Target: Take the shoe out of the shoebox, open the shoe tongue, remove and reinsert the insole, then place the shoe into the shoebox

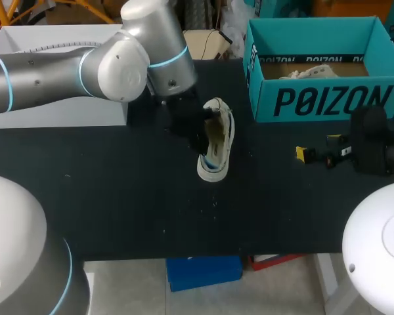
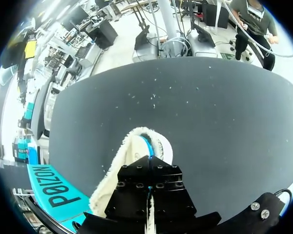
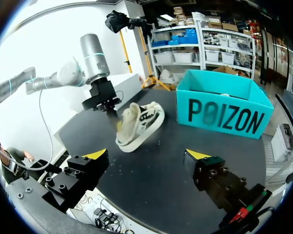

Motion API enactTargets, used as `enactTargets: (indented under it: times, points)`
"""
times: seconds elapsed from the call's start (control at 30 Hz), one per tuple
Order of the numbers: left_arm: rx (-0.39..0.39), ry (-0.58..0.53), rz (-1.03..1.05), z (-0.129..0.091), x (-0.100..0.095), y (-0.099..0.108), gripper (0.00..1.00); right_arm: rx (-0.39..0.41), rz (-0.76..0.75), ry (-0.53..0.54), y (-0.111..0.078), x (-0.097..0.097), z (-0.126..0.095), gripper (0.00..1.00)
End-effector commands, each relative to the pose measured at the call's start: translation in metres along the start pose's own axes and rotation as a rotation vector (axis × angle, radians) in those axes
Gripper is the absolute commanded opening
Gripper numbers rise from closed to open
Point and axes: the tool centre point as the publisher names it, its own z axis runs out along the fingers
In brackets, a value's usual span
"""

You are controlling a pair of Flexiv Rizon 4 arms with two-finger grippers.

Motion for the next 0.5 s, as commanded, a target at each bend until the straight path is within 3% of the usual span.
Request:
enactTargets:
  times: [0.03,0.4,0.43,0.47,0.5]
  points:
    - [0.014,0.006,-0.005,0.009,-0.001,0.004,0.0,0.005,0.001,0.002,0.001,0.0,-0.001,1.0]
    - [0.043,0.013,-0.02,0.015,0.001,0.007,0.0,0.005,0.001,0.002,0.001,0.0,-0.001,1.0]
    - [0.044,0.007,-0.019,0.012,0.001,0.006,0.26,0.005,0.001,0.002,0.001,0.0,-0.001,1.0]
    - [0.045,0.003,-0.015,0.009,0.001,0.004,0.72,0.005,0.001,0.002,0.001,0.0,-0.001,1.0]
    - [0.05,-0.005,-0.01,0.006,0.002,0.002,1.0,0.005,0.001,0.002,0.001,0.0,-0.001,1.0]
